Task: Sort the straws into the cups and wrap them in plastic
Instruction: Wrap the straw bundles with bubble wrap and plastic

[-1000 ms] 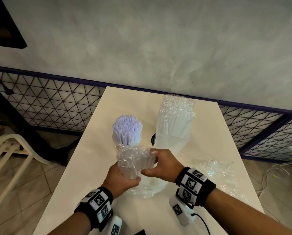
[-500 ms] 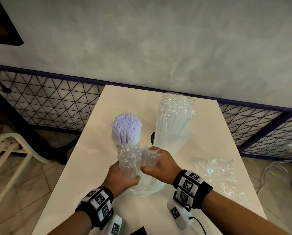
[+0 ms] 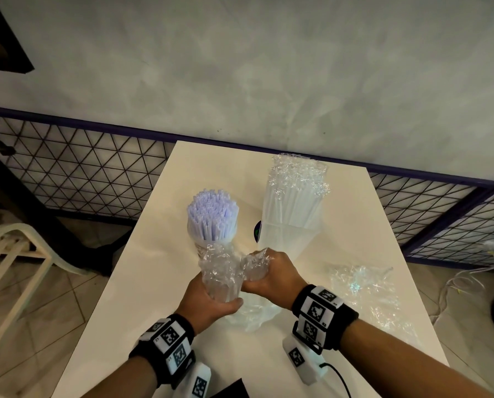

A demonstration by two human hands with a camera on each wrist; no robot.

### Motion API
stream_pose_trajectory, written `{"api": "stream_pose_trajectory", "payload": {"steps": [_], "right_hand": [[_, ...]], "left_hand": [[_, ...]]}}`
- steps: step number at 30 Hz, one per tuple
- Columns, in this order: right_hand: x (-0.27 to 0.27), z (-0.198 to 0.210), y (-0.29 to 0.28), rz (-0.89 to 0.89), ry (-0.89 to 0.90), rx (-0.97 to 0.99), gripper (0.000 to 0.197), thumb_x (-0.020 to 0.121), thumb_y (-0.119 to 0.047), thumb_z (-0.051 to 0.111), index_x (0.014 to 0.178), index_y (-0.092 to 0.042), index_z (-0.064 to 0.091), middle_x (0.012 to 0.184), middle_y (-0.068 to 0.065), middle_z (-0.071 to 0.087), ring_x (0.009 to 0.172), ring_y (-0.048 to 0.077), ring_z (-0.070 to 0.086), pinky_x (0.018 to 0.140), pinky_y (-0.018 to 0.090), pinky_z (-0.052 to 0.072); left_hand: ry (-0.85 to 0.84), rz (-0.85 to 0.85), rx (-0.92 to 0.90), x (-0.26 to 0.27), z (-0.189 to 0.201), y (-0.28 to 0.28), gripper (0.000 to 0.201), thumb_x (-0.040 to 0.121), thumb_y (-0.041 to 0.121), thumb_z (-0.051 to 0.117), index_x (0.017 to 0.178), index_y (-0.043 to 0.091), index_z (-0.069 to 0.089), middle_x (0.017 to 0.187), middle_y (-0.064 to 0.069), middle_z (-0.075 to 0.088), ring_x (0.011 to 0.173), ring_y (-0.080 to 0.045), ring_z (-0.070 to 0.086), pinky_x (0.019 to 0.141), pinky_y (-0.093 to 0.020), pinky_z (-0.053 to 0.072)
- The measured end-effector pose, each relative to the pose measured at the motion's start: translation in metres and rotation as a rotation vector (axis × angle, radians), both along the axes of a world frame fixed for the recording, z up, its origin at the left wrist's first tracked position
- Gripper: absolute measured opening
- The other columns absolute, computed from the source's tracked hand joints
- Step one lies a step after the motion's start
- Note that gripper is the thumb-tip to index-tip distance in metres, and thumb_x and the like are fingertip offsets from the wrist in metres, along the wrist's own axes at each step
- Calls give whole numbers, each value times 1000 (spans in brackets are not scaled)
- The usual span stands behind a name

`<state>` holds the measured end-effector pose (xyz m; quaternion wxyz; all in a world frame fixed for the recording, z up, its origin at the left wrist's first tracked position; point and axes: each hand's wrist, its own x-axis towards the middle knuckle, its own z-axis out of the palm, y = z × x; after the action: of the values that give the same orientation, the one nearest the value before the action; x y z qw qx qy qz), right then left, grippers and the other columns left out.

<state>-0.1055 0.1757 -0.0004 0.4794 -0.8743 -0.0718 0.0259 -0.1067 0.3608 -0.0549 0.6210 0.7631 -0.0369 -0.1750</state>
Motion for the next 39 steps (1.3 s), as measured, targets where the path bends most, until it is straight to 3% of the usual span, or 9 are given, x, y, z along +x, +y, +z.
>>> {"api": "stream_pose_trajectory", "payload": {"steps": [3, 7, 12, 15, 19, 25, 33, 36, 39], "right_hand": [[3, -1, -4, -25, -6, 7, 29, 64, -27, 91, 77, -18, 67, 73, -3, 68, 66, 13, 64, 64, 33, 53], [7, -2, -8, 41, 73, -39, 25, 69, -33, 86, 74, -20, 66, 69, -7, 65, 62, 9, 62, 62, 30, 52], [5, 2, -9, 103, 63, -156, 13, 76, -21, 76, 74, -19, 63, 69, -3, 66, 62, 12, 60, 63, 26, 49], [1, 3, -9, 58, 63, -82, 18, 73, -19, 77, 85, -26, 66, 78, -2, 71, 70, 13, 66, 68, 26, 53], [0, 5, -14, 24, 101, -18, 12, 74, -16, 80, 82, -21, 74, 83, -8, 70, 77, 4, 66, 73, 19, 52], [2, 12, -22, -15, 136, -14, 12, 77, -15, 76, 84, -25, 75, 90, -5, 72, 84, 10, 68, 79, 26, 56], [24, 107, -49, -80, -3, 32, 15, 76, -12, 83, 89, -8, 76, 71, -8, 73, 61, 3, 68, 54, 12, 49], [36, 160, -66, -165, -140, 131, 16, 75, -6, 83, 87, -3, 74, 72, -2, 72, 57, 7, 63, 45, 18, 45], [50, 196, -82, -217, -247, 158, 13, 75, -11, 84, 82, -11, 72, 77, 3, 72, 63, 14, 64, 45, 24, 46]], "left_hand": [[-8, 4, 2, 3, 1, -2, 68, 45, 41, 86, 107, 21, 66, 97, 2, 76, 91, -8, 72, 81, -25, 55], [-10, 9, 8, 4, 1, -2, 65, 45, 39, 84, 105, 21, 67, 95, 3, 76, 90, -8, 72, 81, -27, 57], [-10, 19, 14, 3, -1, -1, 60, 48, 37, 83, 103, 20, 69, 93, 0, 77, 88, -14, 73, 85, -36, 59], [-9, 24, 12, 2, -1, -2, 58, 47, 38, 82, 102, 21, 69, 92, 0, 77, 86, -13, 73, 83, -34, 59], [-2, 48, 6, 2, 0, -1, 55, 47, 38, 82, 99, 24, 69, 91, 2, 77, 85, -11, 73, 80, -30, 58], [10, 88, 3, 2, -2, -1, 56, 44, 40, 82, 95, 23, 69, 88, 3, 77, 82, -12, 73, 77, -27, 57], [23, 101, 23, 3, -6, 1, 59, 42, 43, 83, 92, 15, 69, 82, -3, 76, 76, -15, 74, 70, -24, 56], [26, 102, 41, 3, -5, 0, 52, 46, 36, 86, 90, 14, 67, 81, -2, 74, 75, -15, 73, 68, -22, 54], [39, 116, 43, 3, -5, -1, 50, 49, 30, 86, 92, 14, 66, 83, -1, 73, 77, -15, 72, 68, -21, 52]]}}
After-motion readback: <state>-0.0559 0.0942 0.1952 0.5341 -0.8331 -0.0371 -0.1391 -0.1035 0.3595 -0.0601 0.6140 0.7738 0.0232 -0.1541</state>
